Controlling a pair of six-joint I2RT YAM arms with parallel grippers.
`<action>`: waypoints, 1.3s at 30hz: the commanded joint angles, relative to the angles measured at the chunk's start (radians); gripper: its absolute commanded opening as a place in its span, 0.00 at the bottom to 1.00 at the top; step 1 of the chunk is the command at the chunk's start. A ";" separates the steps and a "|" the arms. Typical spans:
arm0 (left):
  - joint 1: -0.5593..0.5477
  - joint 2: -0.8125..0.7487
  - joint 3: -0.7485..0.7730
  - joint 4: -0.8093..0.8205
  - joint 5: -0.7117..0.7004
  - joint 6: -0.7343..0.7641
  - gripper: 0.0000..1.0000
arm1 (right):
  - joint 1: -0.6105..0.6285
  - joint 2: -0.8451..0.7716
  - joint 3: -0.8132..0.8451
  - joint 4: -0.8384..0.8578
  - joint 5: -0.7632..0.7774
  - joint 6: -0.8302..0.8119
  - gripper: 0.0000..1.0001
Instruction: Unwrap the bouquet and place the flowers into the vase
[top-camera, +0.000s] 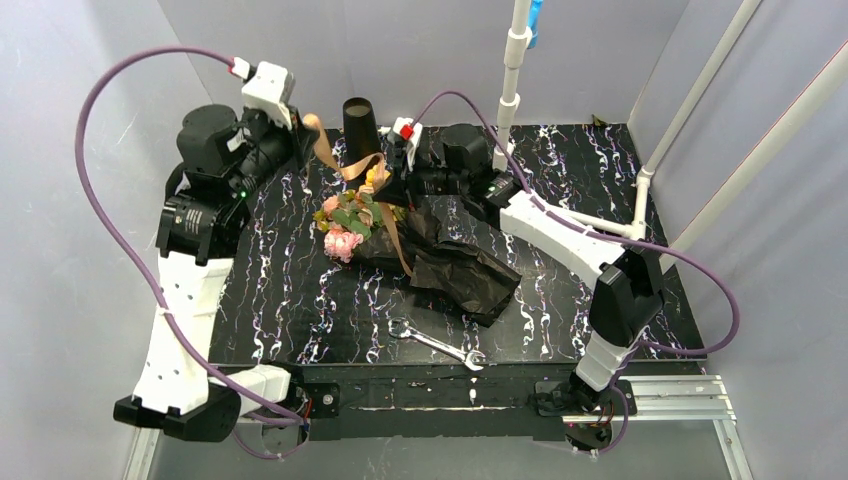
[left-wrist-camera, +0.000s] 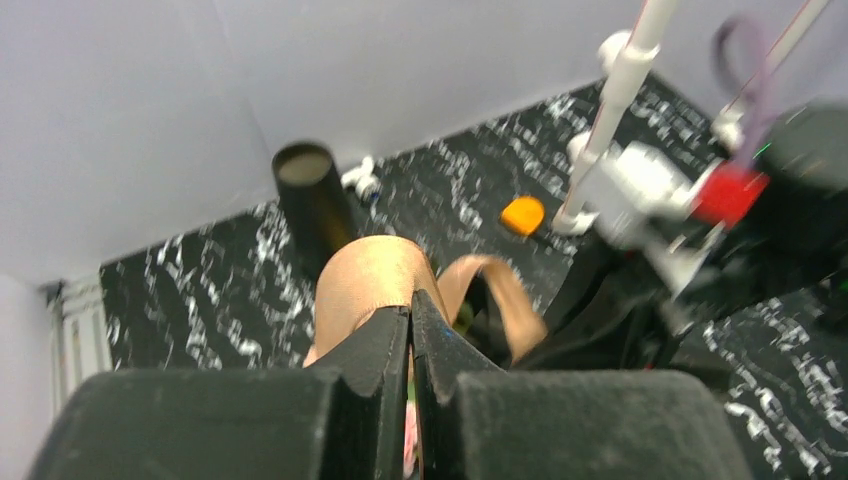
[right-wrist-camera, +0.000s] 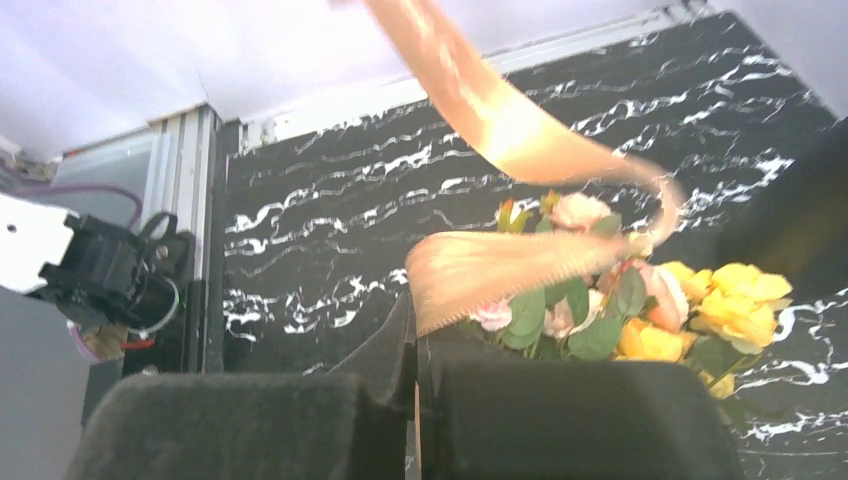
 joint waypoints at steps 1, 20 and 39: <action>0.020 -0.058 -0.127 -0.122 -0.118 0.054 0.00 | -0.003 -0.075 0.106 0.016 0.053 0.066 0.01; 0.033 -0.291 -0.544 -0.082 0.236 0.049 0.52 | -0.044 -0.022 0.580 -0.023 0.097 0.136 0.01; 0.029 -0.088 -0.424 0.447 0.465 -0.052 0.98 | -0.045 0.014 0.740 0.009 0.032 0.177 0.01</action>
